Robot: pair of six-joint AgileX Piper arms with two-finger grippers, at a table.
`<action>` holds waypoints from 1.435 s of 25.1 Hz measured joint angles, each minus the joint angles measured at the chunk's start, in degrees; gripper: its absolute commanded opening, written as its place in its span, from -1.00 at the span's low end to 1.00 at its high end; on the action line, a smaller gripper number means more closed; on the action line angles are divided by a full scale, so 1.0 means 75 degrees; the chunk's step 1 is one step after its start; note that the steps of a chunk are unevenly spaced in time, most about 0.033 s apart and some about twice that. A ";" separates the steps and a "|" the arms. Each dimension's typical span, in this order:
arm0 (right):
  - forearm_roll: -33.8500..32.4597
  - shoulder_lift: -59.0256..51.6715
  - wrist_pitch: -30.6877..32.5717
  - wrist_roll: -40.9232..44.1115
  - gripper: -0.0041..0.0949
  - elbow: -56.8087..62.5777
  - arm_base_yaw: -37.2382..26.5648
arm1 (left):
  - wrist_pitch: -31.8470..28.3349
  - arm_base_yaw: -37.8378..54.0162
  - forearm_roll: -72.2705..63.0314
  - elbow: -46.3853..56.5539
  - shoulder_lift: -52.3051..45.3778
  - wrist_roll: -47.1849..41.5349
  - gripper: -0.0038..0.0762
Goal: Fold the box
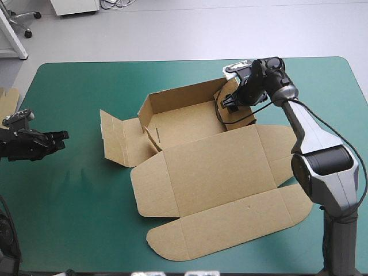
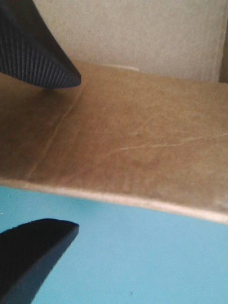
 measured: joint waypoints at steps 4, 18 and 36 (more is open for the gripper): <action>-0.0027 0.0176 0.0045 0.0024 -0.15 -0.0008 0.0000 | 0.0000 0.0000 -0.0002 0.0000 0.0000 0.0000 -0.18; -0.0085 -0.0027 0.0439 0.0506 -0.98 -0.0023 -0.0362 | 0.0000 0.0000 -0.0062 0.0000 0.0000 0.0000 -0.18; 0.1325 -0.2987 0.0914 -0.0113 -0.98 0.0127 -0.1544 | -0.0005 0.0000 -0.1941 0.0000 0.0336 0.1283 -0.18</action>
